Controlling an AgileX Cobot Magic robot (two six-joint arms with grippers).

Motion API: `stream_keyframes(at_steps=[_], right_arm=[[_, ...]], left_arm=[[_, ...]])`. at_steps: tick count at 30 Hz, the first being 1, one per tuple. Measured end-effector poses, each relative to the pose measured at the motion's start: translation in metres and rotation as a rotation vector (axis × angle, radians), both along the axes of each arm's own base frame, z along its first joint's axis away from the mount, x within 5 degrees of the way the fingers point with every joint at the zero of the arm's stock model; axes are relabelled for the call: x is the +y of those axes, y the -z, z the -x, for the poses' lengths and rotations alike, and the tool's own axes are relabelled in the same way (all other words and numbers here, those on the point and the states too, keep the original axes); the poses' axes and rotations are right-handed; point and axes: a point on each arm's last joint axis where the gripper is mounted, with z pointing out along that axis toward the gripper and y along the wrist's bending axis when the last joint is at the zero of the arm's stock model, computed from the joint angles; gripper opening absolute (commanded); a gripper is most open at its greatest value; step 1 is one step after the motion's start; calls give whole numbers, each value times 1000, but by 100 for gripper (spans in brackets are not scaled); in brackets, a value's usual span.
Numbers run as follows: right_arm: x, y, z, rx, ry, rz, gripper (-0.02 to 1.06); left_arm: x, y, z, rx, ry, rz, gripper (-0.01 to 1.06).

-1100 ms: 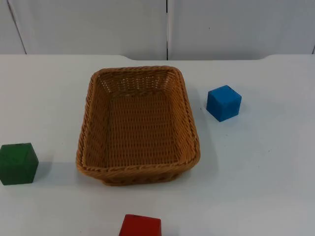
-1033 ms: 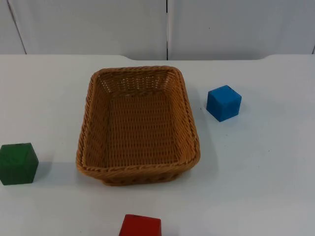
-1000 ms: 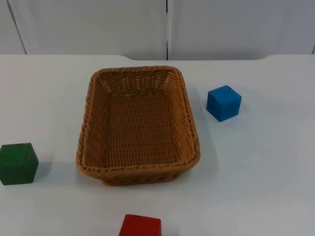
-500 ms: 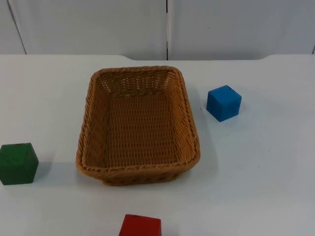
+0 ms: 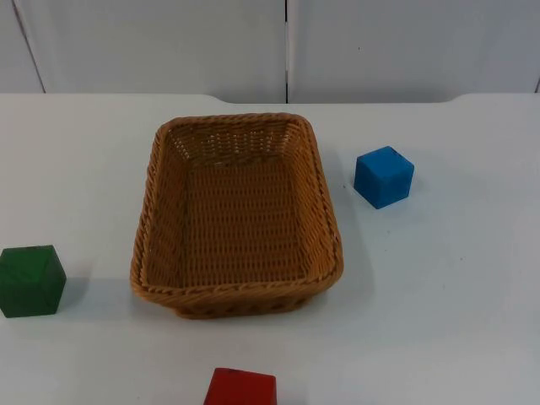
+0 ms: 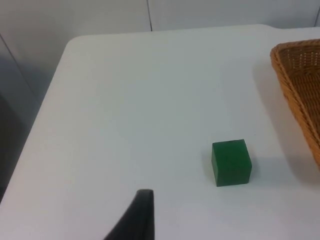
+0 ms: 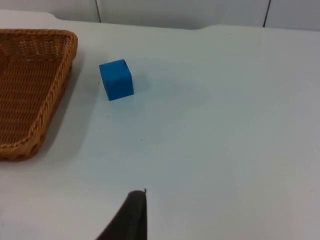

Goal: Pick up one cube with each hand and place exactly two cubes into the same basket, leaving the remaining cube outside.

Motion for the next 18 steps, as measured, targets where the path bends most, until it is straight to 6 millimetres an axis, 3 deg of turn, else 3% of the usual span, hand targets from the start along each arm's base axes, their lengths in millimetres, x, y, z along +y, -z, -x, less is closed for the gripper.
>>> stream_keyframes(at_steps=[18], right_arm=[[3, -41, -21, -23, 1, -4, 105]], left_arm=[[-5, -2, -4, 21, 28, 68, 105]])
